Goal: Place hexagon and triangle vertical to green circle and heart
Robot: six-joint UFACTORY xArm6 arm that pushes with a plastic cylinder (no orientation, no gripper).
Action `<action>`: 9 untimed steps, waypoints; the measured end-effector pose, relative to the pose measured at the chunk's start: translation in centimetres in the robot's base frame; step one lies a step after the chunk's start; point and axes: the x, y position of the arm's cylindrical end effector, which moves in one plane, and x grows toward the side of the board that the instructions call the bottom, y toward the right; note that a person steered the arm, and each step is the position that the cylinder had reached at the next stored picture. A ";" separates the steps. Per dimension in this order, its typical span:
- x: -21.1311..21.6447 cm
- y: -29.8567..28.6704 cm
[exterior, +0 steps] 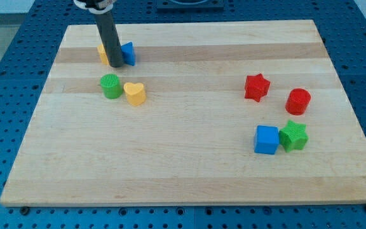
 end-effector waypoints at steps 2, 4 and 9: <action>1.1 0.2; 5.3 8.7; 15.9 5.3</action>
